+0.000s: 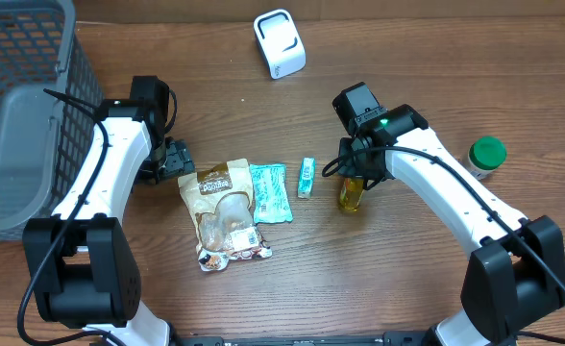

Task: Scan the item barcode
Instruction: 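Lower the right gripper and close on the oil bottle's neck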

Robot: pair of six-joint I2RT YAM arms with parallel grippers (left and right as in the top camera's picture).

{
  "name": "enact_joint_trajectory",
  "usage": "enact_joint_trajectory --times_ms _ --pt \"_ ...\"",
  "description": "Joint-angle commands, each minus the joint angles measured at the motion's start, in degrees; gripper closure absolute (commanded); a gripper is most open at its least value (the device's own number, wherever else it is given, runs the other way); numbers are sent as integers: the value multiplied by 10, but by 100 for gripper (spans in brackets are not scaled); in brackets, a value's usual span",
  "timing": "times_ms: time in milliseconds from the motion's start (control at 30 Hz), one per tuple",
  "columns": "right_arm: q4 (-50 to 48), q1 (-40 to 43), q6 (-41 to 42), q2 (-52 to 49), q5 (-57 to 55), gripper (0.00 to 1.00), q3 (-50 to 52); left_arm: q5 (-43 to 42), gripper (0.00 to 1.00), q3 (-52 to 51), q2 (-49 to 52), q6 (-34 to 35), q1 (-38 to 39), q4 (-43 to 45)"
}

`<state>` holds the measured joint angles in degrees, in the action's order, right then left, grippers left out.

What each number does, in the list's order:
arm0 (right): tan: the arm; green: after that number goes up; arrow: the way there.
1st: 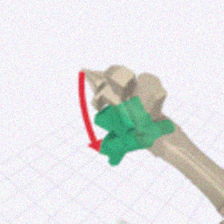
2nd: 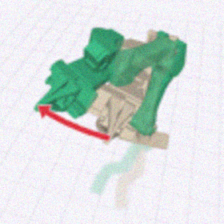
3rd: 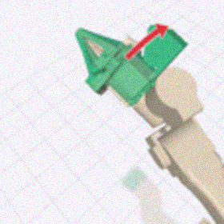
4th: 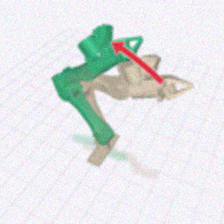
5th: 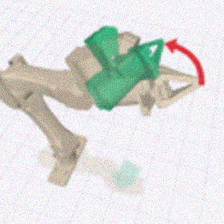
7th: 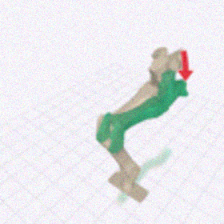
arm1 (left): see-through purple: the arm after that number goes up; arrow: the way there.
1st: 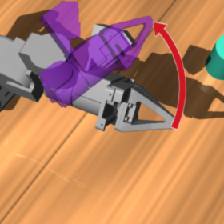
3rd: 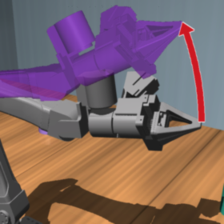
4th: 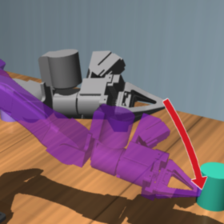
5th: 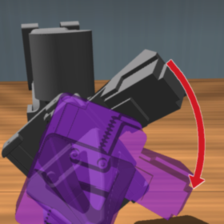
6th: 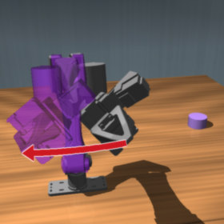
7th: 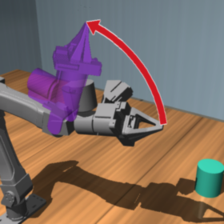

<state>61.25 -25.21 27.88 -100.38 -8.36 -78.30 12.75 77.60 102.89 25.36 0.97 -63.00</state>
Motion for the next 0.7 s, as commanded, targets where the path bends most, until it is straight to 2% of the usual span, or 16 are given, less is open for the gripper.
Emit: enact_joint_trajectory --times_ms 0,400,667 --pt "-3 2 7 9 8 68 11 12 0 0 6 4 -2 1" --pt "-3 2 7 9 10 67 11 12 0 0 6 4 -2 1" --pt "-2 2 6 9 10 59 11 12 0 0 6 4 -2 1"
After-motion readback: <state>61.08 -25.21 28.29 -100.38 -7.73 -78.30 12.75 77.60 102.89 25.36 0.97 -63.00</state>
